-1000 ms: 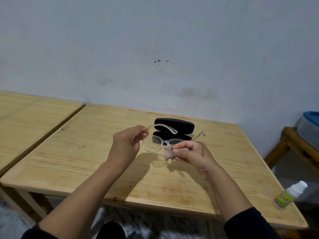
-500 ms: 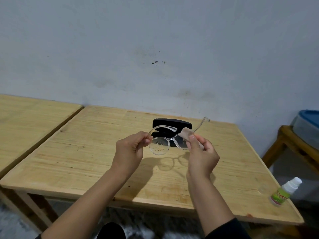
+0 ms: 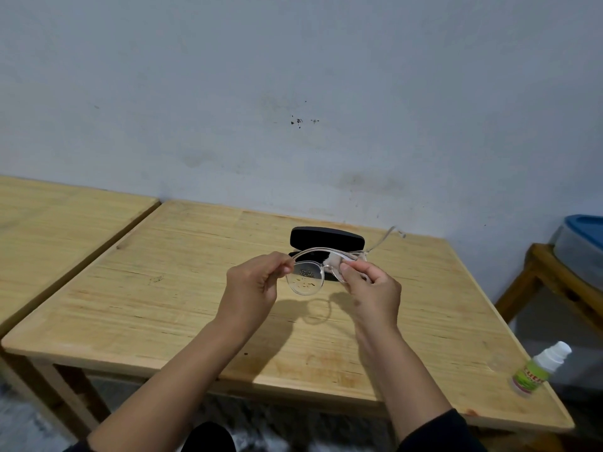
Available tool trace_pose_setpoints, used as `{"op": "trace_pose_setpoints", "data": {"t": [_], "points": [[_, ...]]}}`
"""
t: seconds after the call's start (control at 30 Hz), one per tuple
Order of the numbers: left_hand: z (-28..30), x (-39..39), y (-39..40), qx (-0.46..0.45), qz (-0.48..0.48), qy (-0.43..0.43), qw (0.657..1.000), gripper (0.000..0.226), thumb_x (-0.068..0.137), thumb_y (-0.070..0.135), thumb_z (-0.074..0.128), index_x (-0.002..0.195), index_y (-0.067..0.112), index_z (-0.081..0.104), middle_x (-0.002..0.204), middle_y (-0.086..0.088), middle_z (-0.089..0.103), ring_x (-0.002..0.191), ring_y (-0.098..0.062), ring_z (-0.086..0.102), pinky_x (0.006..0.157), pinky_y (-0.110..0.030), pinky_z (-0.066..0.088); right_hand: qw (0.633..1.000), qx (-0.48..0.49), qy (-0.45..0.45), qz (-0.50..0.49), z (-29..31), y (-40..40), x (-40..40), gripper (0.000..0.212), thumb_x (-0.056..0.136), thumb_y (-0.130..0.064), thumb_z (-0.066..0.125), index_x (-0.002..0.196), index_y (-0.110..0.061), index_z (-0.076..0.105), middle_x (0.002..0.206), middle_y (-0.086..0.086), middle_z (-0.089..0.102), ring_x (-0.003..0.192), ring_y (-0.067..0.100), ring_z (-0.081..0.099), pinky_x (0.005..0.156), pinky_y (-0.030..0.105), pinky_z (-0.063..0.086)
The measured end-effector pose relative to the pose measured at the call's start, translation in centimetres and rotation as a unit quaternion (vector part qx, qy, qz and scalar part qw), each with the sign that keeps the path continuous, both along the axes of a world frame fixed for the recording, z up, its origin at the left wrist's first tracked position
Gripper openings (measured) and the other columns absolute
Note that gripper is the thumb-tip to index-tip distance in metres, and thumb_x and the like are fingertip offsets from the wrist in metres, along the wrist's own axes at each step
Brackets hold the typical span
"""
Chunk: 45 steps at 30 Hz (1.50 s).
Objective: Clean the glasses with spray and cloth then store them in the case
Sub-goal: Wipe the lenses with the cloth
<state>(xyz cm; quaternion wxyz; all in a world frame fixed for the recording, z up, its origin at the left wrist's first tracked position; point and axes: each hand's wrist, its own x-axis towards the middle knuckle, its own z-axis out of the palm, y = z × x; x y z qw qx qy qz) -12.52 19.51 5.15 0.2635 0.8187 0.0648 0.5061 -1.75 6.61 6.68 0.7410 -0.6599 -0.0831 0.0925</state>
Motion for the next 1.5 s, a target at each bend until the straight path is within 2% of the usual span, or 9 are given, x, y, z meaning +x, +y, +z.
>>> {"op": "trace_pose_setpoints", "data": {"t": [0.13,0.3,0.47,0.77,1.0,1.13,1.27,1.4,1.5], "points": [[0.1,-0.4,0.6,0.009,0.010,0.015,1.000,0.018,0.083,0.015,0.043,0.083,0.025,0.057,0.068,0.003,0.069,0.066,-0.010,0.063,0.056,-0.025,0.049,0.990,-0.054,-0.022,0.132,0.8,-0.9,0.7,0.018,0.081,0.000,0.067,0.075,-0.016,0.073,0.080,0.001,0.073,0.070,0.011,0.072,0.069,0.018,0.057],[0.5,-0.7,1.9,-0.018,0.017,0.026,0.999,0.020,0.083,0.019,0.041,0.078,0.022,0.061,0.068,0.001,0.069,0.069,-0.011,0.065,0.058,-0.024,0.051,0.951,-0.150,-0.062,0.261,1.6,-1.5,1.7,0.018,0.082,0.002,0.064,0.076,-0.013,0.072,0.081,0.012,0.073,0.069,0.016,0.071,0.073,0.025,0.059],[0.7,-1.0,2.5,-0.050,0.024,0.041,0.998,0.019,0.082,0.008,0.048,0.082,0.023,0.060,0.071,0.001,0.070,0.074,-0.012,0.067,0.066,-0.025,0.055,0.923,-0.176,-0.080,0.331,2.0,-2.1,2.4,0.023,0.079,0.008,0.065,0.070,-0.013,0.072,0.075,0.003,0.072,0.065,0.009,0.069,0.067,0.019,0.057],[0.0,-0.9,2.6,-0.068,0.079,0.041,0.994,0.030,0.079,-0.014,0.055,0.080,0.014,0.067,0.072,0.004,0.069,0.073,-0.005,0.066,0.066,-0.014,0.052,0.977,0.005,0.061,0.203,-0.2,-2.9,1.6,0.022,0.081,0.008,0.062,0.073,-0.009,0.072,0.083,0.006,0.074,0.077,0.013,0.071,0.069,0.016,0.056],[-0.9,0.3,0.0,-0.103,0.112,0.008,0.988,0.021,0.082,-0.008,0.057,0.081,0.009,0.068,0.075,0.003,0.070,0.077,0.003,0.062,0.064,-0.013,0.048,0.969,0.121,0.167,0.137,-1.5,-1.4,-1.8,0.015,0.083,0.005,0.059,0.089,-0.004,0.069,0.095,0.013,0.072,0.093,0.021,0.069,0.086,0.029,0.056],[-1.3,1.0,-1.2,-0.125,0.122,0.016,0.985,0.021,0.082,-0.008,0.059,0.081,0.011,0.068,0.073,0.010,0.066,0.071,0.019,0.055,0.063,-0.001,0.042,0.966,0.150,0.167,0.128,-1.4,-0.2,-3.1,0.014,0.084,0.005,0.058,0.088,-0.005,0.068,0.094,0.012,0.073,0.097,0.021,0.068,0.094,0.033,0.051],[-1.1,1.2,-1.5,-0.132,0.122,0.010,0.984,0.021,0.081,-0.008,0.059,0.080,0.010,0.068,0.072,0.008,0.067,0.073,0.008,0.059,0.062,-0.002,0.042,0.964,0.158,0.172,0.127,-1.2,0.4,-3.3,0.014,0.084,0.005,0.059,0.085,-0.006,0.068,0.090,0.010,0.072,0.093,0.019,0.068,0.091,0.028,0.052],[-1.2,1.3,-1.6,-0.134,0.117,0.019,0.984,0.021,0.081,-0.007,0.059,0.083,0.011,0.069,0.073,0.011,0.065,0.071,0.018,0.056,0.063,-0.003,0.044,0.973,0.132,0.150,0.111,-1.1,0.9,-3.3,0.016,0.084,0.004,0.061,0.080,-0.009,0.069,0.087,0.007,0.072,0.090,0.017,0.069,0.085,0.025,0.055],[-1.4,1.2,-1.6,-0.141,0.112,0.019,0.983,0.019,0.082,-0.006,0.059,0.083,0.011,0.069,0.072,0.006,0.068,0.077,0.003,0.062,0.063,-0.011,0.047,0.983,0.108,0.114,0.093,-1.2,1.1,-3.1,0.018,0.085,0.001,0.062,0.085,-0.016,0.069,0.095,0.007,0.071,0.094,0.018,0.069,0.080,0.022,0.055]]}}
